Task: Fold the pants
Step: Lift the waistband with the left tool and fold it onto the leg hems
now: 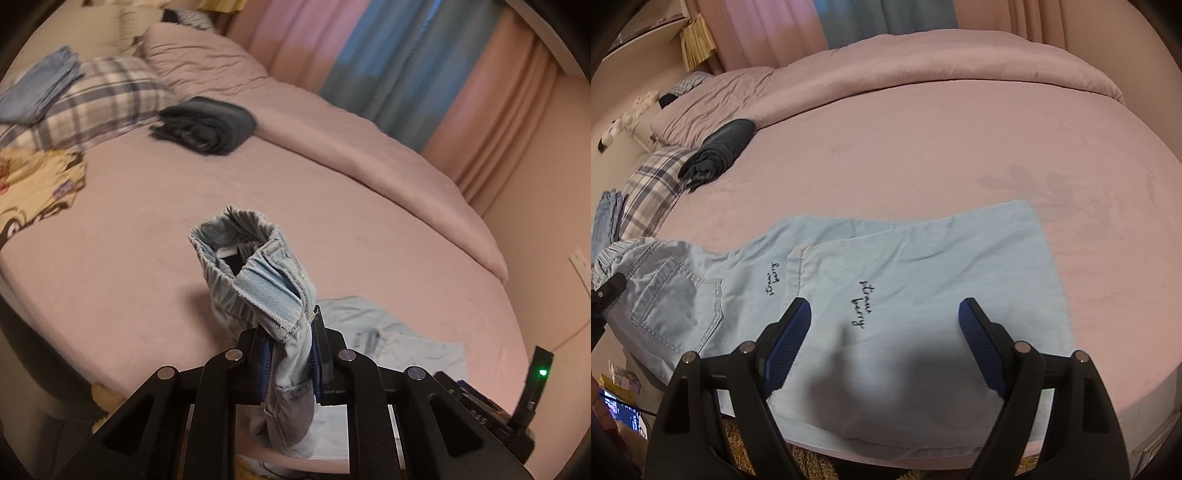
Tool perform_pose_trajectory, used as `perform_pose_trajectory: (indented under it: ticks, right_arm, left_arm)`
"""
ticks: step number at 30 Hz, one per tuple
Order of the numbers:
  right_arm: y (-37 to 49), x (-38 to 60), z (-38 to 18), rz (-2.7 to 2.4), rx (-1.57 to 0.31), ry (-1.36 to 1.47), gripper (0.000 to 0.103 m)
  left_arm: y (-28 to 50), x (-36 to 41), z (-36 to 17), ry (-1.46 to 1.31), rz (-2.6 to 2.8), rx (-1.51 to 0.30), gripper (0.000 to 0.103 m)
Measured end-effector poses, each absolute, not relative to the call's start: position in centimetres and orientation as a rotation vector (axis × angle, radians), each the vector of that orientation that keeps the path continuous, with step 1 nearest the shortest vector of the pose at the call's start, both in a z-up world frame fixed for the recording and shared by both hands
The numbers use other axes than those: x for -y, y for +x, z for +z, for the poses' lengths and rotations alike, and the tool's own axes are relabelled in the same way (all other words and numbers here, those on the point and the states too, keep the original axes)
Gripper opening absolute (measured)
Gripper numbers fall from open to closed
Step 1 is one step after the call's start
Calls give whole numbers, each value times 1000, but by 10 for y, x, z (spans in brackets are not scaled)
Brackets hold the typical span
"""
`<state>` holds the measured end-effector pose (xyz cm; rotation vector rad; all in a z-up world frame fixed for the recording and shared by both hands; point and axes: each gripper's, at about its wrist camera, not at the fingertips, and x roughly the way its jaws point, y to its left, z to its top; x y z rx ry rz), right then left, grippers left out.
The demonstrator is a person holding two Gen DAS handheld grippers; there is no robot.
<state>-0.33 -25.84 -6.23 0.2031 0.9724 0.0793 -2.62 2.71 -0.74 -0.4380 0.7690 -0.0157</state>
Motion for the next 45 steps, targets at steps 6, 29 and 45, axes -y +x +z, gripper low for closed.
perform_pose_trajectory:
  ticks: [6, 29, 45]
  right_arm:
    - [-9, 280, -54, 49, -940, 246, 83]
    - [-36, 384, -44, -136, -867, 456, 83]
    - [-21, 336, -53, 144, -876, 478, 63]
  left_arm:
    - [-29, 17, 12, -377, -166, -746, 14]
    - [1, 213, -35, -97, -657, -1057, 55]
    - [-7, 54, -38, -193, -192, -970, 63]
